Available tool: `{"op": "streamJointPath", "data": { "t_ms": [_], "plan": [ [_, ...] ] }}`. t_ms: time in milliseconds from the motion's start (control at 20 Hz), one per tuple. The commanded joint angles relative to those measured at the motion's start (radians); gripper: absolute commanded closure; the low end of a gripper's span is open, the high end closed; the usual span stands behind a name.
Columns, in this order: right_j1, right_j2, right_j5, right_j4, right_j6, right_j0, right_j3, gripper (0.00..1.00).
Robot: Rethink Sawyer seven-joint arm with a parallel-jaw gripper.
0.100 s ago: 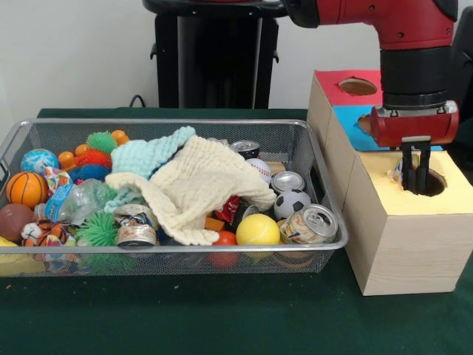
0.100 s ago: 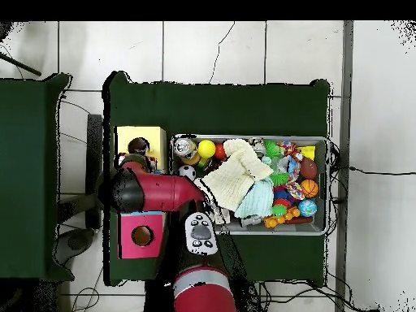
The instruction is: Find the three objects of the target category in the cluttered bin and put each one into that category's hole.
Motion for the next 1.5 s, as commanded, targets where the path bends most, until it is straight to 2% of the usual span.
{"op": "streamJointPath", "data": {
  "t_ms": [50,600,1100,1500],
  "plan": [
    [-0.002,-0.035,0.418,0.031,0.156,0.06,-0.01,1.0],
    [-0.06,-0.059,0.574,0.055,0.193,0.076,-0.06,1.0],
    [-0.057,-0.044,0.568,0.07,0.196,0.068,-0.056,1.0],
    [-0.044,-0.055,0.601,0.067,0.203,0.075,-0.095,1.0]
  ]
}}
